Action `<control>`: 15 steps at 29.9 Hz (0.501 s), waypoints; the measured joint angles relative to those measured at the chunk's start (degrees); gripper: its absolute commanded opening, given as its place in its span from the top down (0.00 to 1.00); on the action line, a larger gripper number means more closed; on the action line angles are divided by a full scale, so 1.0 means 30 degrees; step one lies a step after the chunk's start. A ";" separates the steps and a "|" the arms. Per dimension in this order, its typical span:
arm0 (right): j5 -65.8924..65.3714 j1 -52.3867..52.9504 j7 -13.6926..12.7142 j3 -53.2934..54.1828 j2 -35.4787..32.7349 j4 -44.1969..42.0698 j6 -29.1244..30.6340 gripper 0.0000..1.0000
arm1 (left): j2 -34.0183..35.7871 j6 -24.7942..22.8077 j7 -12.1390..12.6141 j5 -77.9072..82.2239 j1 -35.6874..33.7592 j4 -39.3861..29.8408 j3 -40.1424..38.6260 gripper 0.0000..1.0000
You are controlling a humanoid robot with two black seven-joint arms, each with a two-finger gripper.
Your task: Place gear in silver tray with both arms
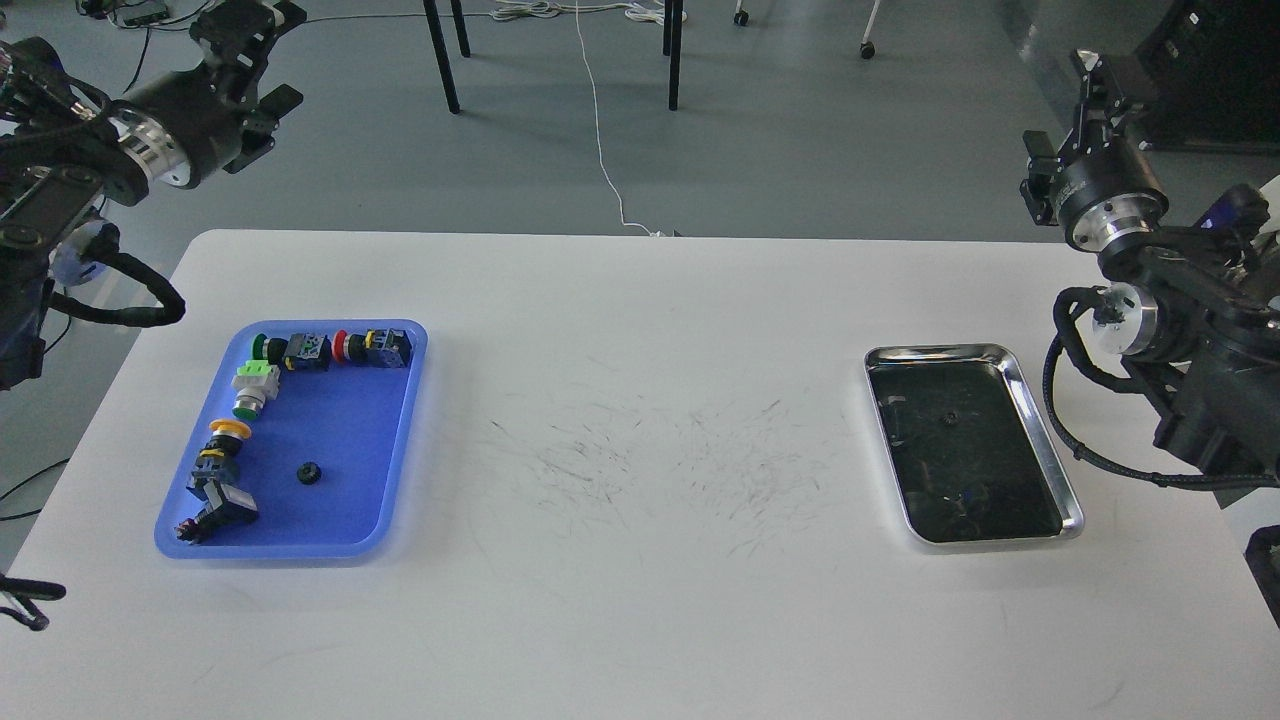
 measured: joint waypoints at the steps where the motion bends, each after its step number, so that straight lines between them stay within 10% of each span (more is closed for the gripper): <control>1: 0.0000 -0.0004 0.0000 0.0000 0.0040 0.0026 0.0000 0.06 | -0.0271 -0.0001 0.0000 -0.0260 -0.0083 -0.0100 -0.0091 0.02; 15: -0.0029 -0.0165 0.0000 -0.0029 0.0082 0.0016 -0.0006 0.06 | -0.1519 -0.0003 -0.0002 0.0443 0.0578 -0.5435 0.0219 0.02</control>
